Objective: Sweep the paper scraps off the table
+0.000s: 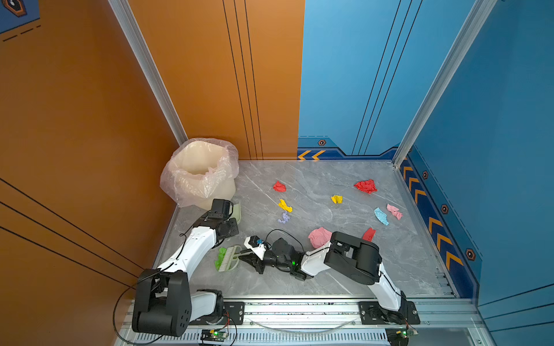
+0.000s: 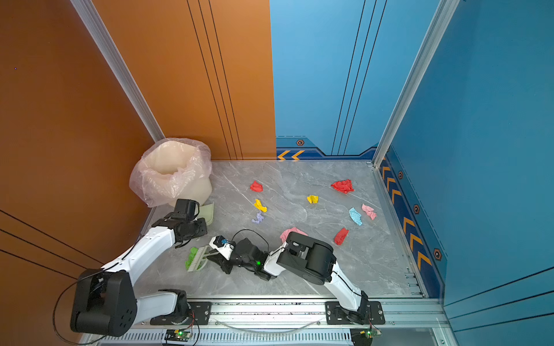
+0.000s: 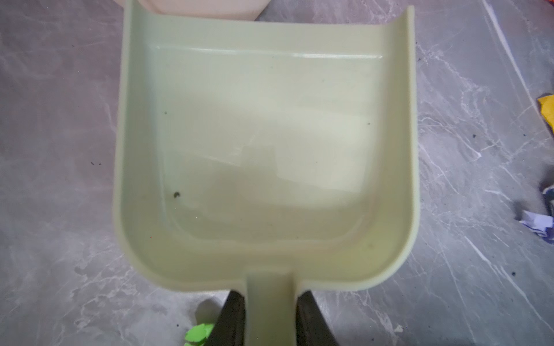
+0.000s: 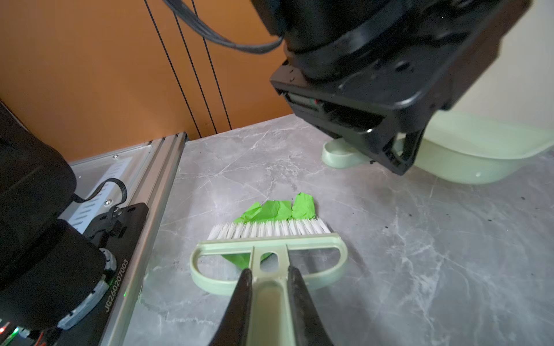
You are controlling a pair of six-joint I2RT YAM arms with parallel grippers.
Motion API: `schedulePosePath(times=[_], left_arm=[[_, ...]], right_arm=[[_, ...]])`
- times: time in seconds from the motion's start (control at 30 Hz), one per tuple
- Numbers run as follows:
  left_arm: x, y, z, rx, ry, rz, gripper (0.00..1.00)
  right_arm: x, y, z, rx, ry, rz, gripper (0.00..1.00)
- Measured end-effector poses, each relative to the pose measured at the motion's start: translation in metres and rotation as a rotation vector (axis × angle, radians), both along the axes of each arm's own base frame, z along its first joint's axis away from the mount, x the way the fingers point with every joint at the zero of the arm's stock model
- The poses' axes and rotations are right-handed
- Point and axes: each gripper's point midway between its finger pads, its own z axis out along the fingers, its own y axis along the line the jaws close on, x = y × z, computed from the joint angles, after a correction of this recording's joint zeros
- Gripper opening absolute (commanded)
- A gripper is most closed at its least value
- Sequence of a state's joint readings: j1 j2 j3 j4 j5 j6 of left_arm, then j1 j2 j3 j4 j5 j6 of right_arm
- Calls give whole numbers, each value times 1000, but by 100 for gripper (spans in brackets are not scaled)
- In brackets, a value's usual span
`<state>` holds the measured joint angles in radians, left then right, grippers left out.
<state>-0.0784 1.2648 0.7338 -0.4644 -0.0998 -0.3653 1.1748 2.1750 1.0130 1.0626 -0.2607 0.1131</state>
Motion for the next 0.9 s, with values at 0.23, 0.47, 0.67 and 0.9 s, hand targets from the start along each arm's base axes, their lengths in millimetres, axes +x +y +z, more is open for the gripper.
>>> schedulePosePath(times=[0.23,0.47,0.67,0.9], left_arm=[[0,0,0,1,0,-2,8],[0,-1,0,-5,1,-6,8],[0,-3,0,-15,1,-11,8],[-3,-6,-4,-28,11,-18,8]], right_arm=[[3,-10,-19,-90,-46,-19,0],[22,-38,-22,-157,-89,-121,0],[55,-69,-11,-214,-135,-250,0],[92,-105,-6,-306,-156,-384,0]])
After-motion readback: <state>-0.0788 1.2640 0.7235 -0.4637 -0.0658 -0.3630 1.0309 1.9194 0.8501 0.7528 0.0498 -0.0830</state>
